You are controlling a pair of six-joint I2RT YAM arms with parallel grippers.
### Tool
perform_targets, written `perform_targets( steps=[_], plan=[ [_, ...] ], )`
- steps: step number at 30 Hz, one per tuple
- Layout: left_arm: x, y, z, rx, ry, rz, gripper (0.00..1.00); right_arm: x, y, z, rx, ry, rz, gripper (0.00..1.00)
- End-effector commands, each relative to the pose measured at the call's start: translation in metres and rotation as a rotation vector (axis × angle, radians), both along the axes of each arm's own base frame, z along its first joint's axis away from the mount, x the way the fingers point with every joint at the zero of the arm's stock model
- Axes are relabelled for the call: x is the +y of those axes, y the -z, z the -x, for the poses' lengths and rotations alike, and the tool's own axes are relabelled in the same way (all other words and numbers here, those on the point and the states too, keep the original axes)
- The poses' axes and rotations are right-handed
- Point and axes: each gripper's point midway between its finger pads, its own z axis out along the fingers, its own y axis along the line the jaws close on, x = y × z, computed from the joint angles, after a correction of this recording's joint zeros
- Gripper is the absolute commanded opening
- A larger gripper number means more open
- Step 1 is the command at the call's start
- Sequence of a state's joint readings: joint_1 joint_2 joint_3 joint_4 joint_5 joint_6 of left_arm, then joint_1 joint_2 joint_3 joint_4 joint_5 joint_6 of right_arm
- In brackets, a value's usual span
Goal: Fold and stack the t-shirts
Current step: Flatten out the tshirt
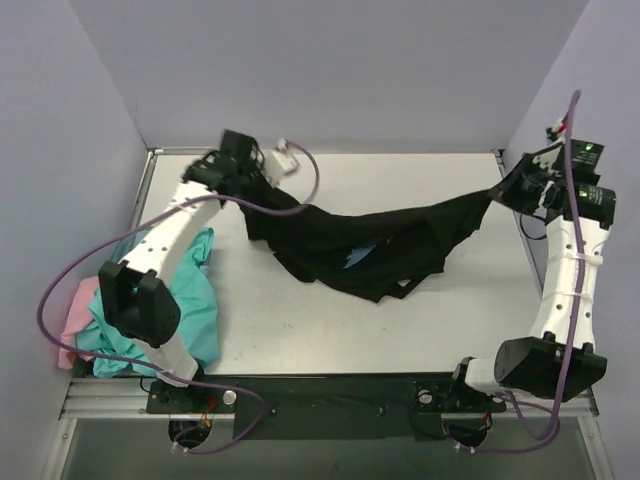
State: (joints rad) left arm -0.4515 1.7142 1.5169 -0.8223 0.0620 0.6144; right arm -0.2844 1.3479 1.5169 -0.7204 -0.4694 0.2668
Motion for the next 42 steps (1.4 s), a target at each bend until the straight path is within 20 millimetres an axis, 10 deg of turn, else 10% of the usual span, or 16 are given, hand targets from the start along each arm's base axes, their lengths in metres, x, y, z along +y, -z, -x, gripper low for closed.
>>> perform_targets(
  steps=[1,13,23,31,35,39,42],
  plan=[
    [0.057,-0.158,-0.020,-0.272,-0.180,0.177,0.00,-0.010,-0.090,-0.003,-0.241,0.049,0.008,0.00],
    [0.142,-0.386,0.007,-0.839,-0.374,0.301,0.00,-0.014,-0.263,0.041,-0.682,0.114,0.104,0.00],
    [0.146,-0.410,0.009,-0.924,-0.376,0.303,0.01,0.024,-0.327,0.087,-0.909,0.016,0.113,0.00],
    [0.122,-0.376,-0.065,-0.833,-0.374,0.408,0.01,0.018,-0.309,0.001,-0.893,-0.047,-0.067,0.00],
    [0.095,-0.352,-0.131,-0.812,-0.355,0.491,0.01,0.043,-0.264,-0.091,-0.775,-0.136,-0.080,0.00],
    [0.085,-0.355,-0.179,-0.919,-0.360,0.531,0.01,0.033,-0.254,-0.162,-0.750,-0.086,-0.158,0.00],
    [0.091,-0.386,-0.195,-1.073,-0.407,0.600,0.02,0.026,-0.284,-0.186,-0.896,-0.067,-0.194,0.00]
  ],
)
